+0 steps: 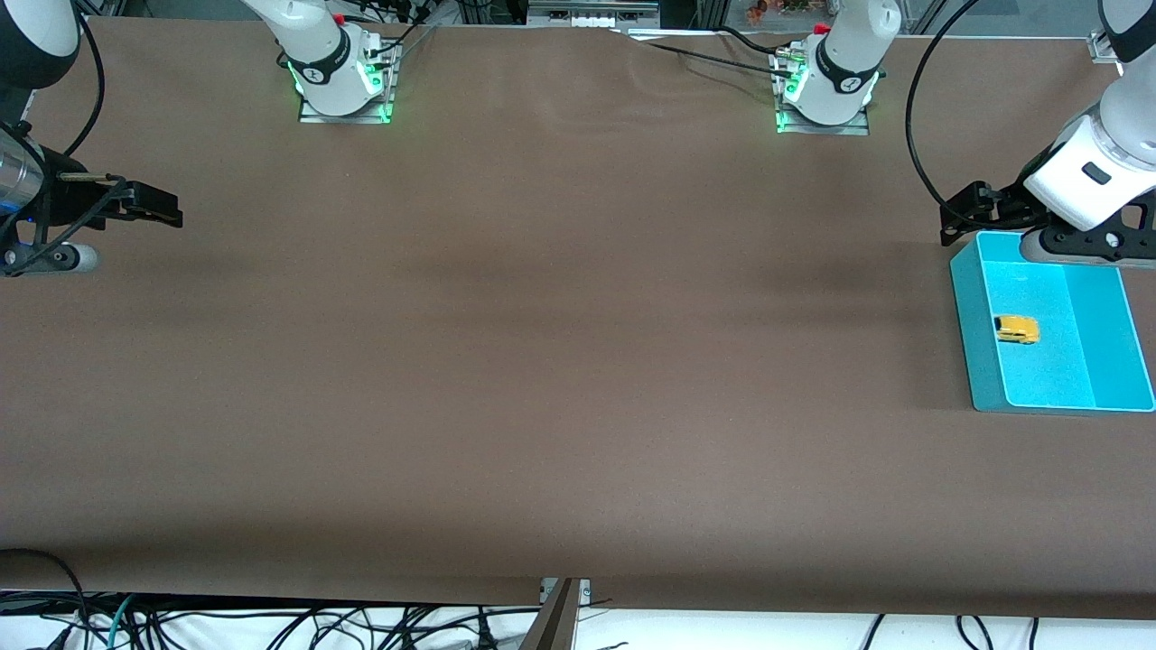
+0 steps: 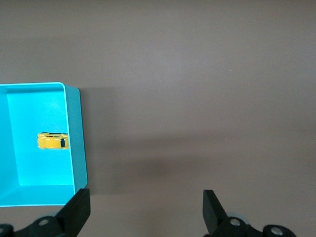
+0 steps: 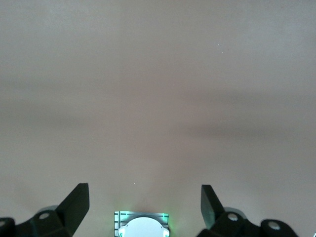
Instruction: Wind and store yellow beetle car
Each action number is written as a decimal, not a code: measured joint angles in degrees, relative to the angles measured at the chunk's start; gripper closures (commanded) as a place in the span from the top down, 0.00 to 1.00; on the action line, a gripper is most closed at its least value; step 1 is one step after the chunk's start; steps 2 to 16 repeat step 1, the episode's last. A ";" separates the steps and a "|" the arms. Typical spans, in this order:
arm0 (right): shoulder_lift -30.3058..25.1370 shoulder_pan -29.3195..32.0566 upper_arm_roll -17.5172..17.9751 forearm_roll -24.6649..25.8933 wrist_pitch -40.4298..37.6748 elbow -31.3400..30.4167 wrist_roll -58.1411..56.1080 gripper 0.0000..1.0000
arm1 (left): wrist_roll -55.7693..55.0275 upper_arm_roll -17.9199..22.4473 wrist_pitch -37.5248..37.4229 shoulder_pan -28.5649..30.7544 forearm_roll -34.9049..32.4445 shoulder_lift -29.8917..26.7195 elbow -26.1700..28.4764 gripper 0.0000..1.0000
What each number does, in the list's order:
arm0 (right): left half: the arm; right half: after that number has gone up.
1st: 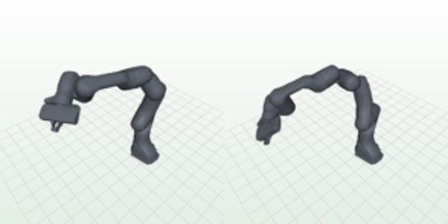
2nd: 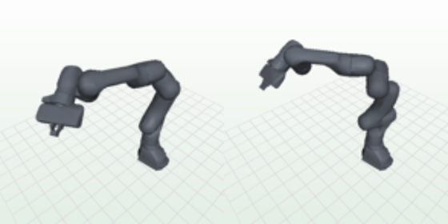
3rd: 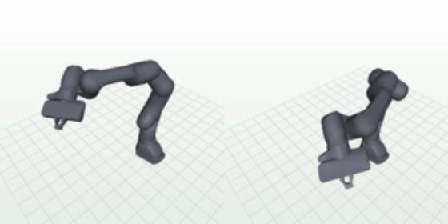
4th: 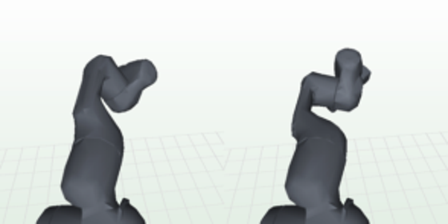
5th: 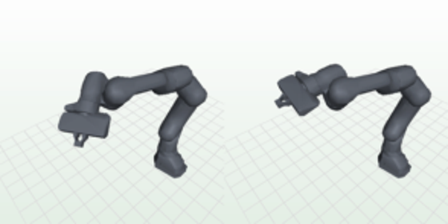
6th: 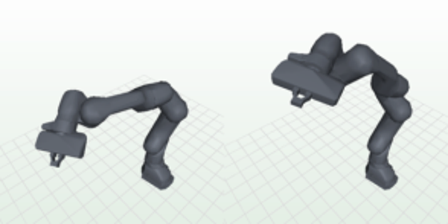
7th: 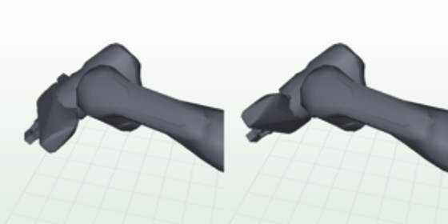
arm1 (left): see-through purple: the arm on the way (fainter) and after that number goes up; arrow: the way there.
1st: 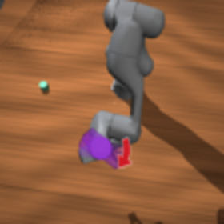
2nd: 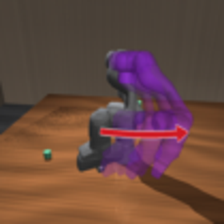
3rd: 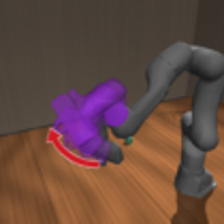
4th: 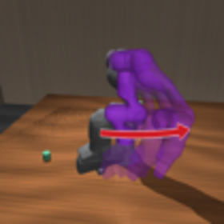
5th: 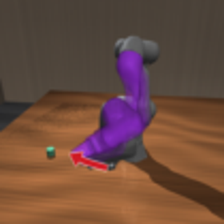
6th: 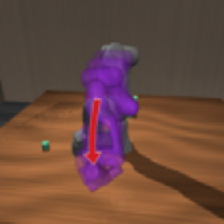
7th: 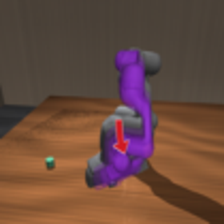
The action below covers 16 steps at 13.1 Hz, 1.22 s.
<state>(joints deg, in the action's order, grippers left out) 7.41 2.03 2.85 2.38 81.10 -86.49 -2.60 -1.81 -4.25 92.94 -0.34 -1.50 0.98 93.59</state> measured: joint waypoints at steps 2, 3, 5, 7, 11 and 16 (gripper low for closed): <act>0.00 0.00 0.00 0.00 0.00 0.00 0.00 1.00 | 0.00 0.01 0.00 0.00 0.00 0.00 0.02 1.00; 0.00 0.00 0.00 0.00 0.00 0.00 0.00 1.00 | 0.00 0.01 0.00 0.00 0.00 0.00 0.02 1.00; 0.00 0.00 0.00 0.00 0.00 0.00 0.00 1.00 | 0.00 0.01 0.00 0.00 0.00 0.00 0.02 1.00; 0.00 0.00 0.00 0.00 0.00 0.00 0.00 1.00 | 0.00 0.01 0.00 0.00 0.00 0.00 0.02 1.00; 0.00 0.00 0.00 0.00 0.00 0.00 0.00 1.00 | 0.00 0.01 0.00 0.00 0.00 0.00 0.02 1.00; 0.00 0.00 0.00 0.00 0.00 0.00 0.00 1.00 | 0.00 0.01 0.00 0.00 0.00 0.00 0.02 1.00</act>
